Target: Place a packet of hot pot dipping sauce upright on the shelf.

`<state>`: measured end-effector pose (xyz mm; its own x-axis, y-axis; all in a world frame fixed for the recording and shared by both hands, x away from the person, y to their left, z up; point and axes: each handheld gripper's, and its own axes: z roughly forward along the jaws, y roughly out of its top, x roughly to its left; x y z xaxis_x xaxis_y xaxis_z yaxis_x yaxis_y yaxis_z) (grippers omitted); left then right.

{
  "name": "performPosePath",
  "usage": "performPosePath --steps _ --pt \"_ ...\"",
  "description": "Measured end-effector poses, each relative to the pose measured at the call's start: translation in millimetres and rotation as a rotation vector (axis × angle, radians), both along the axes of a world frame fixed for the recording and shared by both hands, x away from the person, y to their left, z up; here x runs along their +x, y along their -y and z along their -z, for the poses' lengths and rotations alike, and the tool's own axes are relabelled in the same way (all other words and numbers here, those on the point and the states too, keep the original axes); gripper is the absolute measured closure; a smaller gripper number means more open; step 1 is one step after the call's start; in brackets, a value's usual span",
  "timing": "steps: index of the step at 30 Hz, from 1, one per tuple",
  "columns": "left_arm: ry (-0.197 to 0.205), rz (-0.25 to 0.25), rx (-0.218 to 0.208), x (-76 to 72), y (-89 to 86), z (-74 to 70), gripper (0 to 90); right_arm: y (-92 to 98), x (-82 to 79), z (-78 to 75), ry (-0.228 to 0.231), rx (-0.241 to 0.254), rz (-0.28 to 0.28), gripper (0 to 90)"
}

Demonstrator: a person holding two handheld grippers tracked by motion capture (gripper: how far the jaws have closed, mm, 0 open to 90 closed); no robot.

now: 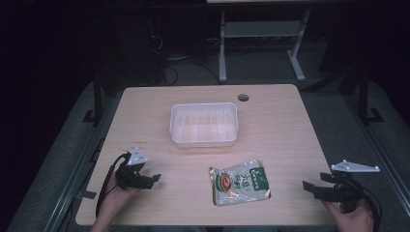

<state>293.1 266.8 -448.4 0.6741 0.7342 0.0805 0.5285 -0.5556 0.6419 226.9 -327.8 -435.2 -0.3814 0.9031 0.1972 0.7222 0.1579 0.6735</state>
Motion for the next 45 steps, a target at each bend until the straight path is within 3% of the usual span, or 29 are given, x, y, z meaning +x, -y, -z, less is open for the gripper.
performPosePath --steps 4,8,14,24,33,45 --pt "0.007 0.017 0.001 -0.6 4.8 -1.0 18.9 -5.0 1.6 -0.4 -0.004 -0.005 -0.02 19.1" --pt "0.017 0.055 0.031 -2.1 15.0 -1.4 19.9 -11.6 3.0 -1.3 -0.007 -0.005 -0.037 18.8" --pt "0.04 0.104 0.026 -5.4 30.2 -4.5 21.5 -19.4 7.9 -4.3 -0.005 -0.005 -0.049 19.0" --pt "0.037 0.172 0.02 -8.7 51.1 -6.5 23.9 -38.1 18.9 -7.1 -0.015 -0.008 -0.096 21.9" --pt "0.03 0.261 0.012 -10.0 81.4 -11.9 26.6 -51.4 31.0 -15.9 -0.023 -0.039 -0.116 22.4" --pt "0.019 0.349 -0.008 -4.5 125.7 -14.8 31.5 -76.1 52.8 -22.9 -0.071 -0.019 -0.157 24.7"
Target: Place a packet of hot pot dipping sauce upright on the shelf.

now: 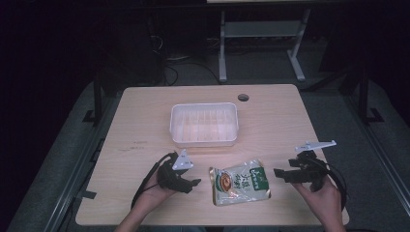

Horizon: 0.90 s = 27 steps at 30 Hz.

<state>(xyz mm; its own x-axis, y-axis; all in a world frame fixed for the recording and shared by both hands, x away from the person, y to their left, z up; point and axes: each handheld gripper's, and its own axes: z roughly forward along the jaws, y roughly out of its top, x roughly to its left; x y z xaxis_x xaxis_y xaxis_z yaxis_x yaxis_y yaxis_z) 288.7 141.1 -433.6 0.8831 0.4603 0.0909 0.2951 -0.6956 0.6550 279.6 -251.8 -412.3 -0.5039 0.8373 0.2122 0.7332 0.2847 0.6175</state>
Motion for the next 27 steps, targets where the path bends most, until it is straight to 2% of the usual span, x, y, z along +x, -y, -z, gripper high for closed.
performPosePath --steps 6,10,14,18,20,21,25,27 --pt "-0.011 0.042 0.009 0.7 22.1 2.3 33.5 -13.4 10.9 0.2 -0.017 -0.008 -0.024 26.3" --pt "-0.021 0.06 -0.001 1.2 35.3 5.6 33.7 -18.2 15.3 0.9 -0.026 -0.019 -0.031 27.1" --pt "-0.008 0.081 -0.005 0.6 42.4 8.5 38.5 -21.8 21.3 3.7 -0.041 -0.005 -0.044 29.9" --pt "0.005 0.114 -0.014 -3.7 50.4 11.5 49.3 -28.9 29.5 9.8 -0.086 -0.005 -0.061 34.3" --pt "-0.015 0.132 -0.027 -4.6 52.5 13.5 58.5 -30.8 31.9 13.3 -0.111 -0.004 -0.061 36.9" --pt "-0.022 0.136 -0.023 -5.0 53.3 14.8 61.2 -30.7 32.9 15.7 -0.142 0.009 -0.056 38.4" --pt "-0.027 0.14 -0.015 -5.8 54.4 17.0 64.7 -25.5 32.3 20.7 -0.189 0.042 -0.055 43.6" --pt "-0.026 0.136 -0.011 -5.6 54.8 18.2 64.6 -25.6 31.9 22.5 -0.204 0.029 -0.051 44.5"
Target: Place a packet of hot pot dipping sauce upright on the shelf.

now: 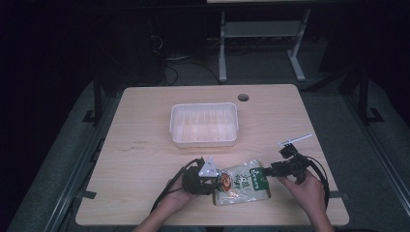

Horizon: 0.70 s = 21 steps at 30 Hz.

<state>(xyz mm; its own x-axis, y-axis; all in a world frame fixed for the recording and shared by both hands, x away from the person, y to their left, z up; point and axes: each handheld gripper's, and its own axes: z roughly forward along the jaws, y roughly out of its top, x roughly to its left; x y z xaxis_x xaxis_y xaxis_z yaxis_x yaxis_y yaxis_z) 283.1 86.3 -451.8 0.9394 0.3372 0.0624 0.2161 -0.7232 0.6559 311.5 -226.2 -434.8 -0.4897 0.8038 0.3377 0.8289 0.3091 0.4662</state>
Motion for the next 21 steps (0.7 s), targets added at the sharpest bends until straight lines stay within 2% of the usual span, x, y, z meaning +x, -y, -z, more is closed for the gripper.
performPosePath --steps 2,5,10,12,15,17,19,21 --pt "-0.002 -0.001 0.004 0.3 0.2 1.6 64.3 0.0 -0.2 3.2 -0.012 0.025 -0.004 45.9" --pt "-0.005 -0.005 0.004 0.4 0.2 2.5 63.8 -2.2 0.8 8.1 -0.037 0.017 -0.009 46.4" --pt "-0.008 -0.008 0.004 0.8 0.1 3.9 63.7 -3.5 1.3 12.5 -0.062 0.048 -0.018 47.4" --pt "-0.011 -0.007 0.003 1.1 0.1 4.3 63.7 -4.7 1.6 14.2 -0.075 0.039 -0.026 48.2" --pt "-0.012 -0.007 0.003 1.2 0.1 4.4 63.7 -6.3 1.7 15.1 -0.08 0.041 -0.037 50.1" --pt "-0.013 -0.009 0.0 0.9 0.4 5.1 63.7 -8.5 1.4 14.9 -0.079 0.06 -0.057 53.2" --pt "-0.014 -0.01 -0.001 0.9 0.4 5.2 63.7 -9.8 0.6 13.9 -0.079 0.061 -0.057 53.6" --pt "-0.017 -0.011 -0.001 1.1 0.4 5.5 63.8 -9.5 0.0 12.8 -0.079 0.083 -0.062 55.4"
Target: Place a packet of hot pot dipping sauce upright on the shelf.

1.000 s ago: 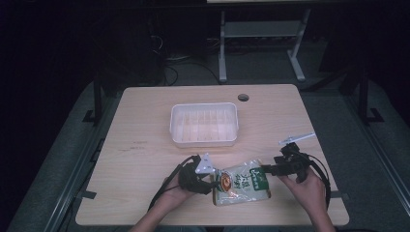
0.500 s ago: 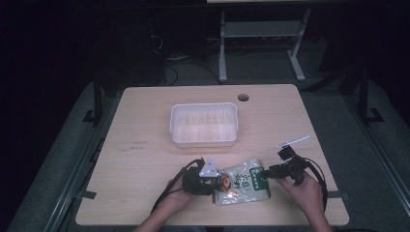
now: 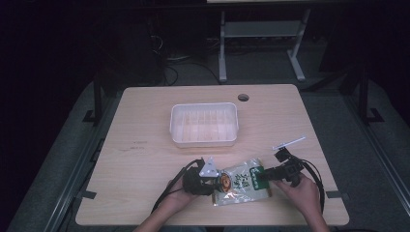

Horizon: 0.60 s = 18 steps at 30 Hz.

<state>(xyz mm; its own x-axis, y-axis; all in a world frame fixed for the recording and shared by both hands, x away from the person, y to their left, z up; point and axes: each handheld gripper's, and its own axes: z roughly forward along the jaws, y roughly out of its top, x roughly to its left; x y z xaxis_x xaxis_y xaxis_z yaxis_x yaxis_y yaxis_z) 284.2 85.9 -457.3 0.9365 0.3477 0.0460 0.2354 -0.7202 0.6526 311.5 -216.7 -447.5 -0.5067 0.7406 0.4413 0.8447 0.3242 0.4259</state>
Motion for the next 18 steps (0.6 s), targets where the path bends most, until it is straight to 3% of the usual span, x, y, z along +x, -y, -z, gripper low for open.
performPosePath --steps 5,7,12,18 --pt "-0.007 -0.002 0.002 0.8 -0.2 0.2 63.8 -0.4 -1.2 -5.2 -0.014 0.103 -0.036 59.9" --pt "-0.004 -0.001 0.005 0.7 -0.1 0.2 63.8 -0.9 0.1 -5.4 -0.043 0.14 -0.034 63.1" --pt "-0.003 -0.002 0.001 0.8 0.1 0.7 63.8 -4.1 2.8 -2.5 -0.084 0.154 -0.043 69.9" --pt "0.009 -0.006 0.005 -0.1 0.5 0.7 62.7 -8.2 6.5 -1.1 -0.089 0.163 -0.051 77.6"
